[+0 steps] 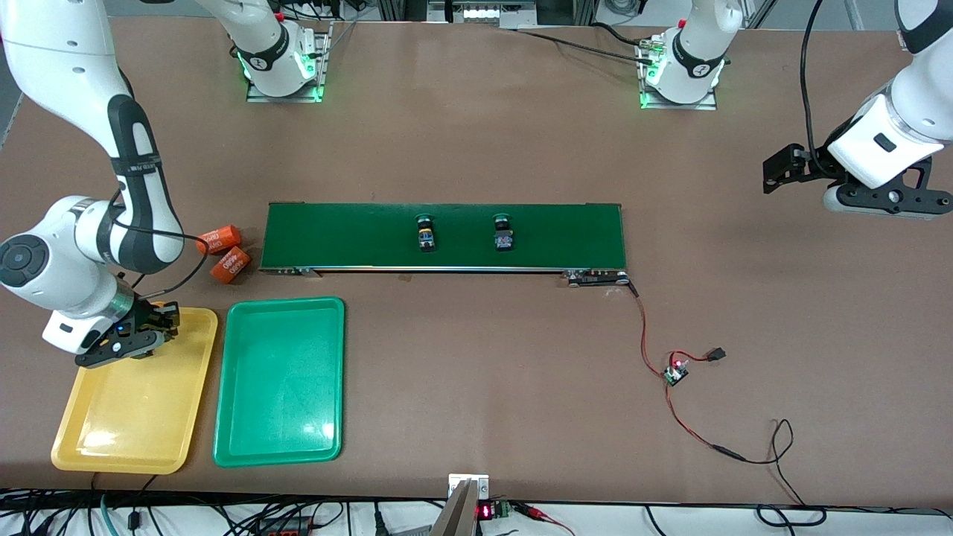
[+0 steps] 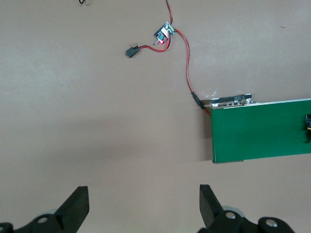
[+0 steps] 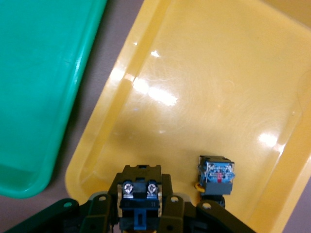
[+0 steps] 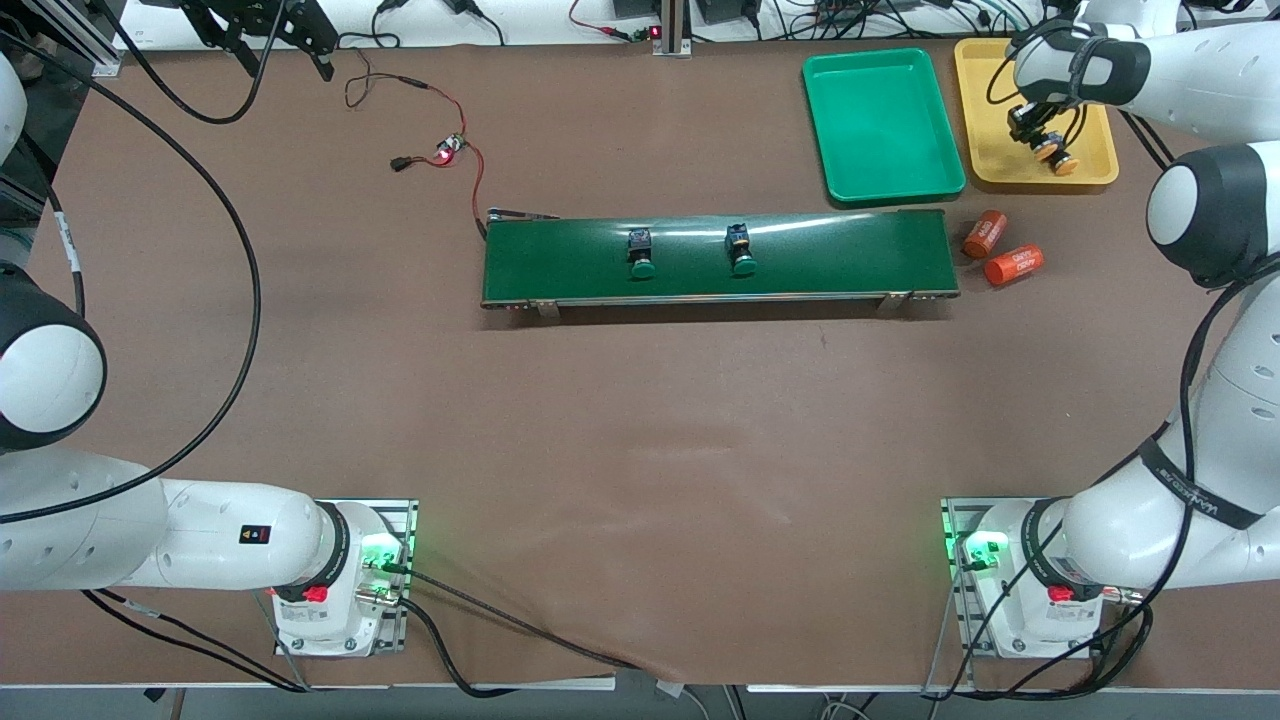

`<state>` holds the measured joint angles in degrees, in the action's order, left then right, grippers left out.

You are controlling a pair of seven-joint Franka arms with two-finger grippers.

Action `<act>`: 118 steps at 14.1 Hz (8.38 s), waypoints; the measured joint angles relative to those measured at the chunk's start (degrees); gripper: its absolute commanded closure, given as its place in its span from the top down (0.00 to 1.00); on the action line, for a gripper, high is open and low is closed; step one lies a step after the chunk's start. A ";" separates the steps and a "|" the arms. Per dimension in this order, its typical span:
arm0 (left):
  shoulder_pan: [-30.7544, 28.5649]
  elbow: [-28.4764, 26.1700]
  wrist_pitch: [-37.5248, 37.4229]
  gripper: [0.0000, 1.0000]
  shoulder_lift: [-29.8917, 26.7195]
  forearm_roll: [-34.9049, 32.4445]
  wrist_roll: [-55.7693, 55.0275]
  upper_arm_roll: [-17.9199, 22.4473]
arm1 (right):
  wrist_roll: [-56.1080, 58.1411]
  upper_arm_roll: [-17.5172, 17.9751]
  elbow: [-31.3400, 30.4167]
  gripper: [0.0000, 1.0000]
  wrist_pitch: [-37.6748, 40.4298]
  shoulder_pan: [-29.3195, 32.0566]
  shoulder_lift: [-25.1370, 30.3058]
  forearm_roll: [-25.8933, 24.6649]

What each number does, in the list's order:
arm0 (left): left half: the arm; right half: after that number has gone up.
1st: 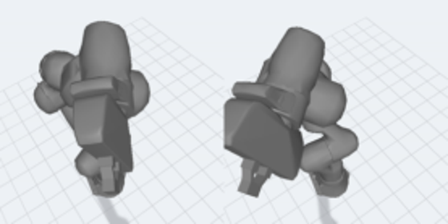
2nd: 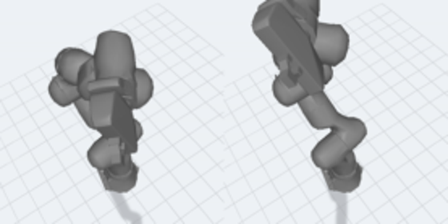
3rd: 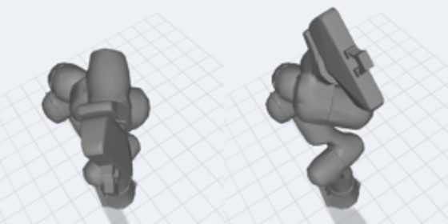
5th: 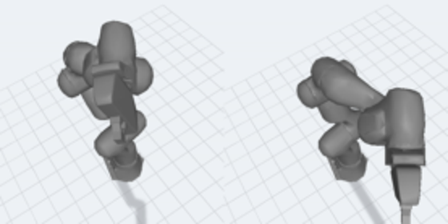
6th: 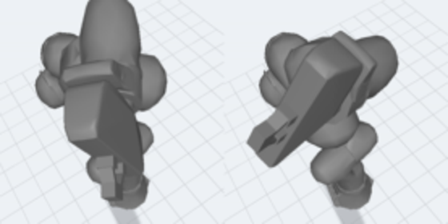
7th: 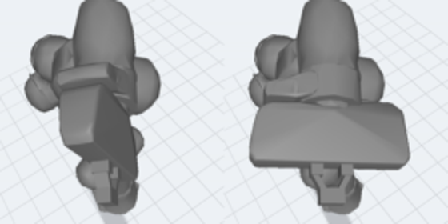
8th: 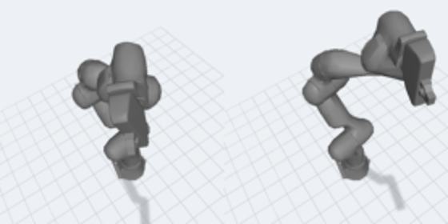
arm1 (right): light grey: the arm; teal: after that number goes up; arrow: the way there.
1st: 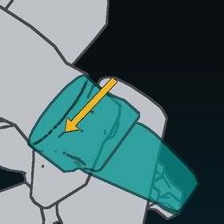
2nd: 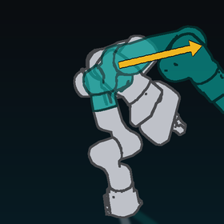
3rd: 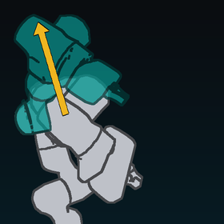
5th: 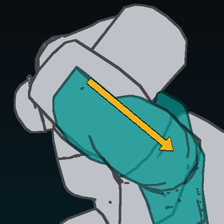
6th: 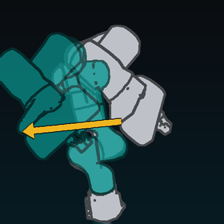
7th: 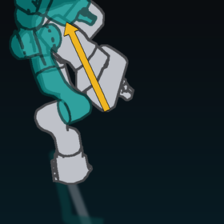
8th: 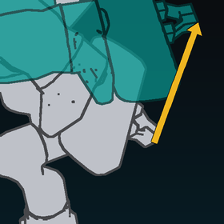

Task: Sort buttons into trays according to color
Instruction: 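Lower the orange-based button into the yellow tray and open the right gripper, then return the right gripper to the belt and grasp a yellow-based button, then carry the yellow-based button over the green tray with the right gripper, then lower the button into the green tray and open the right gripper, then grasp the last yellow-based button at the belt end with the right gripper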

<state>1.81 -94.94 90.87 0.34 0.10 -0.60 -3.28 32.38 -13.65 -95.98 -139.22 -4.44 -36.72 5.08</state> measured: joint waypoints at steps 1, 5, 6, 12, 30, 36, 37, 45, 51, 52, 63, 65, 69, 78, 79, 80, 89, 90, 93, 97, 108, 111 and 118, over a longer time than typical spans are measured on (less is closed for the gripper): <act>-0.02 0.00 0.00 1.00 0.00 0.02 0.00 0.00 | 0.02 0.26 0.33 0.28 -0.47 0.40 -0.83 0.00; 0.02 0.08 0.51 1.00 0.00 0.17 0.00 -0.02 | 0.04 0.40 1.30 0.75 -1.93 0.74 -2.47 0.08; 0.05 0.08 0.74 1.00 0.00 0.18 0.00 -0.04 | 0.04 0.40 1.43 0.80 -2.30 0.75 -2.68 0.09; 0.07 0.28 1.03 1.00 0.00 0.15 0.15 -0.06 | 0.04 1.21 1.55 0.84 -1.75 0.30 -2.21 2.10; -0.52 4.82 -0.51 1.00 0.10 0.15 0.30 0.14 | -40.16 2.34 -22.05 1.00 6.84 -28.47 20.76 4.26; -0.54 6.07 -2.54 1.00 0.35 0.16 0.30 0.18 | -48.46 2.26 -22.39 1.00 2.57 -34.70 18.54 4.26; -0.53 6.78 -3.31 1.00 0.54 0.15 0.30 0.11 | -49.06 2.24 -22.40 1.00 1.97 -35.49 18.22 4.26; -2.40 7.94 -3.95 1.00 1.33 0.14 0.30 0.51 | -49.51 1.89 -25.24 0.89 -1.25 -36.31 17.63 4.18; -2.55 7.97 -4.15 1.00 1.59 0.14 0.30 0.36 | -49.24 1.61 -26.00 0.15 -2.17 -36.30 16.85 4.13; -2.55 7.99 -4.18 1.00 1.60 0.14 0.30 0.36 | -49.01 1.44 -25.99 0.09 -2.20 -36.29 16.85 4.12; -2.36 8.04 -4.29 1.00 1.62 0.14 0.30 -0.06 | -34.70 -6.34 -13.59 0.04 5.71 -30.32 15.30 4.06; -2.38 8.06 -4.30 1.00 1.62 0.14 0.30 -0.03 | -28.22 -6.41 -10.80 0.04 5.71 -26.29 11.99 4.07; -2.41 8.06 -4.35 1.00 1.66 0.14 0.30 -0.03 | -16.57 -6.50 -6.84 0.04 2.19 -18.57 4.06 4.15; -2.41 8.06 -5.32 1.00 1.70 0.14 0.30 -0.04 | -13.71 -6.27 -2.14 0.05 -3.21 -16.81 -0.19 5.70; -2.41 8.06 -5.49 1.00 1.70 0.14 0.30 -0.03 | -13.68 -6.09 -1.64 0.07 -3.21 -16.86 -0.46 6.86; -2.41 8.06 -5.60 1.00 1.70 0.14 0.30 -0.03 | -13.66 -5.87 -1.10 0.08 -3.28 -16.94 -0.98 8.11; -2.46 8.06 -5.84 1.00 1.74 0.14 0.30 -0.03 | -13.66 -5.65 0.23 0.79 -8.24 -17.65 -5.66 11.57; -2.46 8.06 -5.85 1.00 1.76 0.14 0.30 -0.02 | -13.66 -5.65 0.26 0.82 -8.26 -17.66 -5.66 11.71; -2.47 8.06 -6.00 1.00 1.78 0.14 0.30 -0.01 | -13.72 -5.61 -0.06 0.83 -6.76 -18.86 -4.68 13.36; -2.56 8.06 -6.50 1.00 1.82 0.14 0.30 0.04 | -18.50 -5.67 -6.92 0.99 3.34 -22.78 5.53 14.36; -2.57 8.06 -6.52 1.00 1.83 0.14 0.30 0.06 | -32.87 -3.03 -28.54 1.00 7.52 -29.09 23.00 13.54; -2.59 8.06 -6.54 1.00 1.83 0.14 0.30 0.14 | -39.61 -1.85 -28.58 1.00 5.40 -29.62 23.14 7.66; -2.72 8.06 -6.59 1.00 1.85 0.14 0.30 0.42 | -43.83 -0.40 -29.13 1.00 0.92 -30.08 23.80 5.29</act>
<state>-0.91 -86.88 84.28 2.19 0.24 -0.30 -2.86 -11.44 -14.05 -125.11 -138.29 -34.52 -12.92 10.37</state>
